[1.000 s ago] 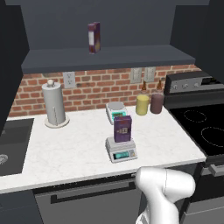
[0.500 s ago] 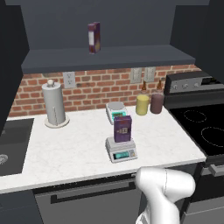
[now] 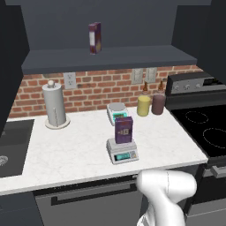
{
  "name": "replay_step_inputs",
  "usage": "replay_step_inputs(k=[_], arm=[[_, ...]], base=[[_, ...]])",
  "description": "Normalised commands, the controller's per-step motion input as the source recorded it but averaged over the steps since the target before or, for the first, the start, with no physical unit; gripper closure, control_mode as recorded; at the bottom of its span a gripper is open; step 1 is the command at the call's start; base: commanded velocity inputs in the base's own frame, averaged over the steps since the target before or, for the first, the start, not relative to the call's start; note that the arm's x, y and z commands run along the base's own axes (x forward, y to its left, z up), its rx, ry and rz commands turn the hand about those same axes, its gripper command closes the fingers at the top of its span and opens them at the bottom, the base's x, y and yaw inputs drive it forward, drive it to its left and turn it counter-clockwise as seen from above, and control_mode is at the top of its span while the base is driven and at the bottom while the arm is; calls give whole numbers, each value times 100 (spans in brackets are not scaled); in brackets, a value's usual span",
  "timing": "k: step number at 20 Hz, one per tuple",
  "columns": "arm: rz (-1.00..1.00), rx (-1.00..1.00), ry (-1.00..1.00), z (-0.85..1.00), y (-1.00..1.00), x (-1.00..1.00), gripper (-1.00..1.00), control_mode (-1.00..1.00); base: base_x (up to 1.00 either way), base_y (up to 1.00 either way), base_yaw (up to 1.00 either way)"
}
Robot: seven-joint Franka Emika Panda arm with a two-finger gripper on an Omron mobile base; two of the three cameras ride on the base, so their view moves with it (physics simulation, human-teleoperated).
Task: Pick the cereal and place it on the digital scale for weighing, and close the cabinet.
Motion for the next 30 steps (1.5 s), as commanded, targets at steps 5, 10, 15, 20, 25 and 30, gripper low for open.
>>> replay_step_inputs(k=[5, 10, 15, 20, 25, 30], arm=[[6, 6, -5, -28, -46, 45, -100, -100], [7, 9, 0, -16, -46, 84, -100, -100], [10, 11, 1, -8, -55, 88, -100, -100], [13, 9, 0, 0, -43, 58, -100, -100], [15, 0, -2, 10, 10, 31, -100, -100], [9, -3, 0, 32, 42, 24, -100, -100]], base=[[0, 0, 0], [0, 0, 0], [0, 0, 0], [0, 0, 0], [0, 0, 0], [0, 0, 0]])
